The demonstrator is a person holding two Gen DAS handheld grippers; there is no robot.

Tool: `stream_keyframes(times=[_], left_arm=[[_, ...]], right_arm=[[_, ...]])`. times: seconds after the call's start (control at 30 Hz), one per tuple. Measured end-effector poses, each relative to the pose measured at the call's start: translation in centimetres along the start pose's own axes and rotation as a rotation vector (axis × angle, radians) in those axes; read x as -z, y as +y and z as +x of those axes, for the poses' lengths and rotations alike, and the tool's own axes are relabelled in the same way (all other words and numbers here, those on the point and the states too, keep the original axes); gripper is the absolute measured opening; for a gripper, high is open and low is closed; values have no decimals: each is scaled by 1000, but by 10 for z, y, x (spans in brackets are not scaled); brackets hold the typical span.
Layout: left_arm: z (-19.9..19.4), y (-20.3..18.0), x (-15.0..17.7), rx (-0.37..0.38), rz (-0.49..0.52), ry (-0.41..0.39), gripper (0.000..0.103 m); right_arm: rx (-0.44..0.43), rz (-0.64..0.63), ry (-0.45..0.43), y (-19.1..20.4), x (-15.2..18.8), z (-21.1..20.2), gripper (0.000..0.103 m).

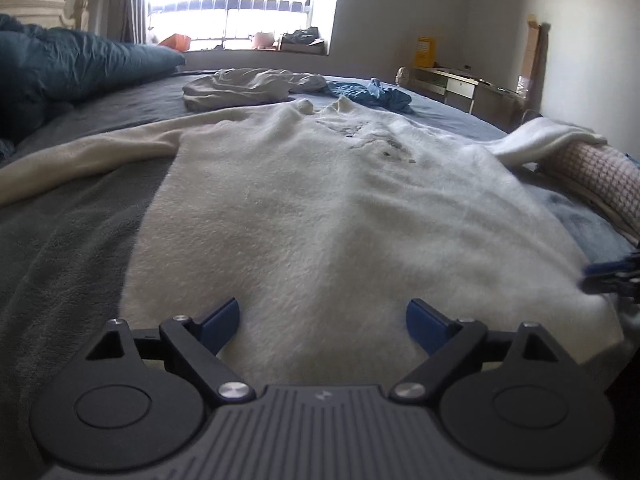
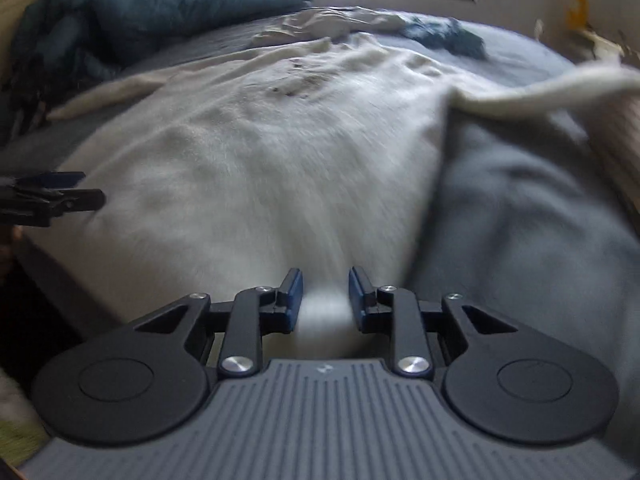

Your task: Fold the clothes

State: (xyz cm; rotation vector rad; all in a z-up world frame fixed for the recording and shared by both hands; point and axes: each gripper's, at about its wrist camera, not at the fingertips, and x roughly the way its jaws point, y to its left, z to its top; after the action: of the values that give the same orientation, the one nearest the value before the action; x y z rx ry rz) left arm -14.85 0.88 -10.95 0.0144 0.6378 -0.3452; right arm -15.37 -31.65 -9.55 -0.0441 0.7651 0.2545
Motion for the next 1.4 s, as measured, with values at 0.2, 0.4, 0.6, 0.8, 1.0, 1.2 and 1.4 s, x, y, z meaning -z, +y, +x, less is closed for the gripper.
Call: stream_keyframes(times=[0.2, 0.4, 0.6, 0.8, 1.0, 1.2, 1.4], left_arm=[[-5, 5, -3, 17, -7, -1, 92], [-2, 7, -7, 1, -33, 7, 92], [-2, 9, -5, -12, -36, 16, 92], [-5, 16, -3, 15, -37, 10, 92], [-13, 18, -9, -13, -61, 1, 92], [-5, 12, -5, -28, -53, 10, 92], [-20, 15, 13, -16, 42, 0, 92]], right_arm=[[99, -61, -28, 3, -21, -24, 24], [140, -81, -156, -28, -126, 48, 24], [96, 110, -6, -86, -154, 149, 20], [52, 177, -3, -108, -70, 75, 19], [114, 14, -84, -70, -90, 23, 21], [-31, -123, -44, -7, -98, 73, 19], [-50, -124, -64, -2, -9, 26, 21]])
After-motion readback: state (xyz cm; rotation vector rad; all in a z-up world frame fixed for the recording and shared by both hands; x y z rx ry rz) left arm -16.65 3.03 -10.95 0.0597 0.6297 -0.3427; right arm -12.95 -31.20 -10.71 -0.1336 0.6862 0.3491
